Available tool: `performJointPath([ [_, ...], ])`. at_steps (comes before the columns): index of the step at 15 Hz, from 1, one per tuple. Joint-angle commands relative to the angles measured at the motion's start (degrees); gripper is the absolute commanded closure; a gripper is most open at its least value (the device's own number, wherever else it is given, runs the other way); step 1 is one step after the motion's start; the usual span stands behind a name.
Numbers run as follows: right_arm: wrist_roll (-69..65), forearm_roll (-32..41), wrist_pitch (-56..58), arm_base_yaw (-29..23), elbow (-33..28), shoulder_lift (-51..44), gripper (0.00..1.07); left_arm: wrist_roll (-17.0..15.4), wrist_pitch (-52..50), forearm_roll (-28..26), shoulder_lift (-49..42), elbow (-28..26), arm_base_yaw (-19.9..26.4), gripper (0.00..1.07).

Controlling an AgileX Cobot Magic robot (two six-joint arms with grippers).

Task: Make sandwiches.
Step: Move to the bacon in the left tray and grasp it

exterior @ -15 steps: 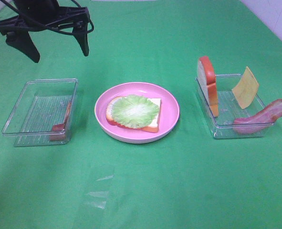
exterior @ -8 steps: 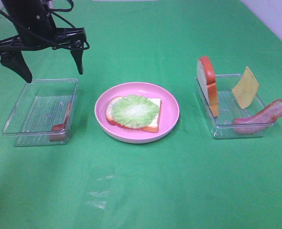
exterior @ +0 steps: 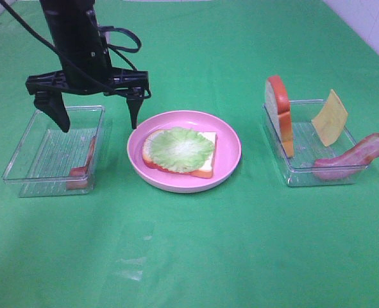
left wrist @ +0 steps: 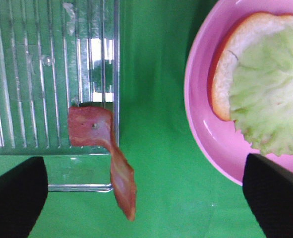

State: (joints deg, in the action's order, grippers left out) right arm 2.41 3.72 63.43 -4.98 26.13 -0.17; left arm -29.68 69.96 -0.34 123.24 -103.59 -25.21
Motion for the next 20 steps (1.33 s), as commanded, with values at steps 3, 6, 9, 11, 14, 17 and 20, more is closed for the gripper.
performJointPath([
  [3,-0.3,-0.5,-0.2,0.3,-0.2,-1.5,0.14,-1.9,5.1,2.2,1.0,1.5,-1.4,0.06],
  [6,-0.3,-0.5,-0.2,0.3,-0.2,-1.5,0.14,-2.1,5.6,3.2,1.0,6.9,-1.4,0.06],
  [9,-0.3,-0.5,-0.2,0.3,-0.2,-1.5,0.14,-2.1,4.2,4.3,0.8,7.8,-1.4,0.06],
  [11,-0.3,-0.5,-0.2,0.3,-0.2,-1.5,0.14,-2.1,3.8,4.2,0.8,7.8,-1.4,0.06],
  [14,-0.3,-0.5,-0.2,0.3,-0.2,-1.5,0.14,-2.2,4.2,4.3,0.8,7.8,-1.4,0.07],
  [17,-0.3,-0.5,-0.2,0.3,-0.2,-1.5,0.14,-2.8,4.4,4.3,0.8,7.8,-1.4,0.37],
  [20,-0.3,-0.5,-0.2,0.3,-0.2,-1.5,0.14,-2.8,4.6,4.2,0.8,7.8,-1.4,0.62],
])
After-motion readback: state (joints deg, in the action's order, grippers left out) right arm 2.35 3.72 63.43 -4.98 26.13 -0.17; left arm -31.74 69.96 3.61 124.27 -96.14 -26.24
